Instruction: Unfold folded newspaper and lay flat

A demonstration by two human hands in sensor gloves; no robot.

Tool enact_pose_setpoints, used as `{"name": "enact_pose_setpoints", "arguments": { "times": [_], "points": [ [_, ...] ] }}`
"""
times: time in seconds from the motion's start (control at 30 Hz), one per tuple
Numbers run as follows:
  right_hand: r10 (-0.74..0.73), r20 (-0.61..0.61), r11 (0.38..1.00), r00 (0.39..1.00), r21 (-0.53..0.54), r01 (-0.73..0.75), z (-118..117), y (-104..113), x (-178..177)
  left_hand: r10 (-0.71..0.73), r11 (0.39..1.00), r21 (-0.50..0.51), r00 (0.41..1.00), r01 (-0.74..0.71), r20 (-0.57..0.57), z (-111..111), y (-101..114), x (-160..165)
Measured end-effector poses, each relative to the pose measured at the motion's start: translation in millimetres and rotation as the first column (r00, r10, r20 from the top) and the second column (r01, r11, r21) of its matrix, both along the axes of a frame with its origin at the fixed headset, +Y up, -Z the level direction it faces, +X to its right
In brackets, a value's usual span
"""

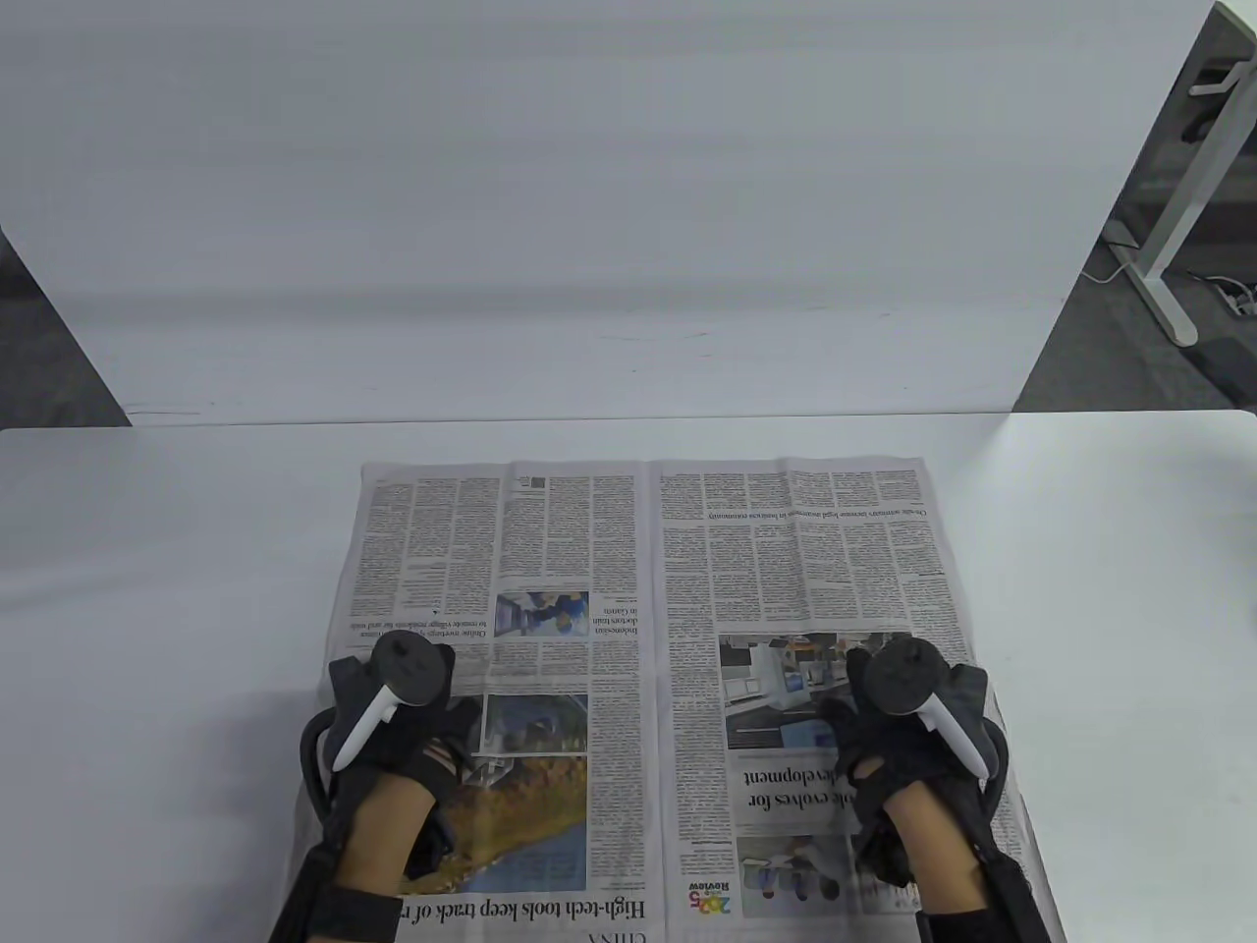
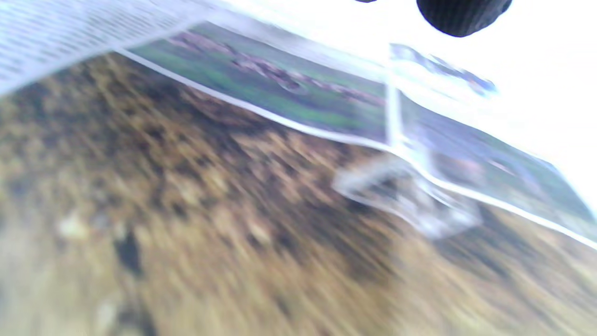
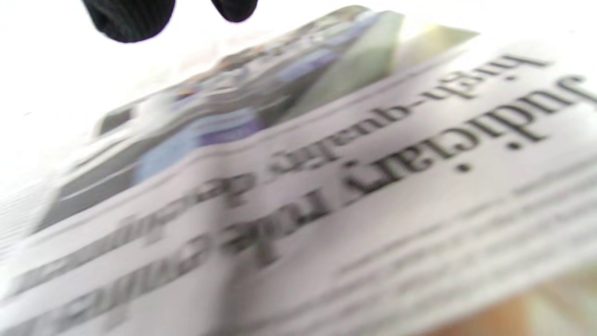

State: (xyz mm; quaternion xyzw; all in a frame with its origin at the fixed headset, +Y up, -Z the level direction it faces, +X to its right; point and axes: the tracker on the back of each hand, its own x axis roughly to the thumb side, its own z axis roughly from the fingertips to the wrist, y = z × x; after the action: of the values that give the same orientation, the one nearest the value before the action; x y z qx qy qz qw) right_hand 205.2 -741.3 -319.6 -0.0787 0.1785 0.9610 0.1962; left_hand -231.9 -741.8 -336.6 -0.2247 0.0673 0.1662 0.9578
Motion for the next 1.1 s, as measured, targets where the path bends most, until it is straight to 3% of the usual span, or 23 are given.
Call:
{"name": "enact_pose_setpoints", "arguments": {
  "times": [0.27,0.57,0.87,1.1],
  "points": [
    [0.01,-0.158,0.99,0.987,-0.138,-0.033,20,14,-45,-0.093,0.994,-0.043,0.984,0.1,0.149,15,15,38],
    [0.014,-0.193,0.973,0.981,-0.224,-0.058,28,13,-55,-0.095,0.969,-0.205,0.972,0.14,0.216,28,10,58],
    [-0.008,-0.196,0.952,0.981,-0.3,-0.052,25,1,-54,-0.098,0.961,-0.232,0.968,0.152,0.23,29,5,63],
    [-0.016,-0.196,0.957,0.981,-0.288,-0.042,21,-3,-52,-0.096,0.97,-0.197,0.97,0.141,0.223,24,0,64]
  ]
}}
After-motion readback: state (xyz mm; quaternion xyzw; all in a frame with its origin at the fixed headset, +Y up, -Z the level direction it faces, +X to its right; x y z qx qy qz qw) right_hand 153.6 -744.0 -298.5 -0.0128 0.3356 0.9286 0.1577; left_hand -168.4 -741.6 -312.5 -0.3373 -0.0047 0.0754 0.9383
